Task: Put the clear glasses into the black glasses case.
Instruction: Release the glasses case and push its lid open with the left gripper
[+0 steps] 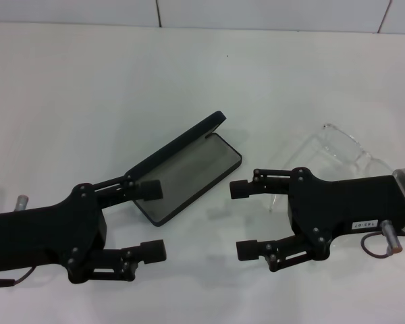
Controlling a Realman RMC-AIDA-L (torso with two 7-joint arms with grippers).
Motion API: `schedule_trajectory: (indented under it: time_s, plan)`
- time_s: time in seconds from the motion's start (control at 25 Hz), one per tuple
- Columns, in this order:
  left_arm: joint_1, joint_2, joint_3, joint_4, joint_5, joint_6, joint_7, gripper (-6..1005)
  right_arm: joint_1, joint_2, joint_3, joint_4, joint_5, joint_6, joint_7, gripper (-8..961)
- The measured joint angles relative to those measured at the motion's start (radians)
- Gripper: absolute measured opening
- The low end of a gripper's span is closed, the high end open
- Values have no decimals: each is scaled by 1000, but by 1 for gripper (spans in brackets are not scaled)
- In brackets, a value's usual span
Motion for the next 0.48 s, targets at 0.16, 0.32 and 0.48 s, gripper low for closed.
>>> schedule_trajectory:
  time_s: [0.16,0.32,0.48]
  plan:
    - [1,-2,0,0,1,0,1,879,0,0,0,0,0,0,0,886]
    - [1,-2,0,0,2,0,1,869,0,0,0,0,0,0,-1,886]
    - [0,-2,-1,1,-1,0,1,860,-1,0,1,0,0,4,-3,885]
